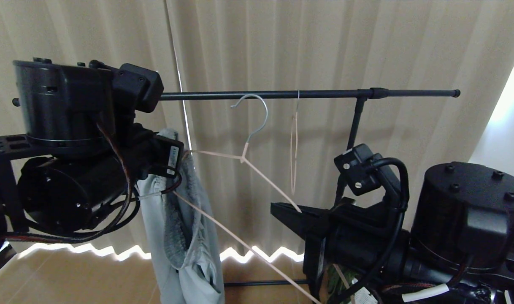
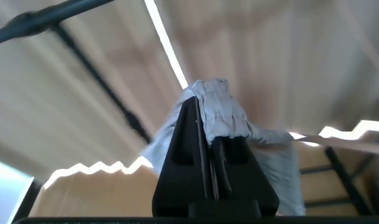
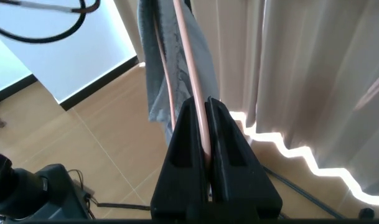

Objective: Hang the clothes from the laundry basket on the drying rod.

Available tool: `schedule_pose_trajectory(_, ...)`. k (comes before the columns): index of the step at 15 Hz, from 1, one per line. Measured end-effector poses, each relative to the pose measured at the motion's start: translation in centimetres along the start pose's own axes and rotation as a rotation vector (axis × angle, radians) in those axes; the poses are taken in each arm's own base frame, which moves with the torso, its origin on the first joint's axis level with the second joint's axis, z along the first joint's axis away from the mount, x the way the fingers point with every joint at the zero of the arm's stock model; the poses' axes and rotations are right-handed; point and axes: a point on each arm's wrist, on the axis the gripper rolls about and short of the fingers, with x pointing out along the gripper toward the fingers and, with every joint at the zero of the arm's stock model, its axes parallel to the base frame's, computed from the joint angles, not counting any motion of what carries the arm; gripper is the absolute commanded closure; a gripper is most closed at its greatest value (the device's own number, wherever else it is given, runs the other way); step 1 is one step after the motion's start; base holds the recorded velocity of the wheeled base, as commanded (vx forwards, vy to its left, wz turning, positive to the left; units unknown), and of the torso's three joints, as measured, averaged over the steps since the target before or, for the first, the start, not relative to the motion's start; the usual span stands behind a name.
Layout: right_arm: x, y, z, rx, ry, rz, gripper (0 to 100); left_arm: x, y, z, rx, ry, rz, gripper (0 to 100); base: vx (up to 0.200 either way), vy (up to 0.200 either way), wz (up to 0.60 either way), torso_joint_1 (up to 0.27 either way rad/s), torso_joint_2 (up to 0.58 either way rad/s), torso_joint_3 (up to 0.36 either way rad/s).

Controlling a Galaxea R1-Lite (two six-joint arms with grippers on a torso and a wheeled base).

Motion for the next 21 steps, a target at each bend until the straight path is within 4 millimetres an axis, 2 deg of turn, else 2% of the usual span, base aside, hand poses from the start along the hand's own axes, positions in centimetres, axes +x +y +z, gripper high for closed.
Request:
schedule_pose_trajectory(5, 1.1, 0.0, -0.2, 0.001, 0.005, -0.003, 100, -2.4, -2.0, 0.7, 0.012, -0.071, -0.198, 100, 0.000, 0.000, 0.00, 0.000, 0.00, 0.000)
schedule_pose_trajectory(8, 1.4, 0.0, -0.2, 0.001, -0.006, 0.002, 100, -3.0, -2.0, 0.9, 0.013, -0.098, -0.293, 100, 0.000, 0.000, 0.00, 0.000, 0.00, 0.000)
schedule_pose_trajectory(12, 1.8, 0.0, -0.6, -0.004, -0.003, 0.002, 100, -3.5, -2.0, -0.1, 0.026, -0.101, -0.425, 100, 0.000, 0.000, 0.00, 0.000, 0.00, 0.000)
schedule_pose_trajectory(21, 1.1, 0.2, 0.1, -0.007, -0.031, 0.011, 100, -4.7, -1.4, -0.9, 0.031, -0.119, -0.530, 100, 0.000, 0.000, 0.00, 0.000, 0.00, 0.000)
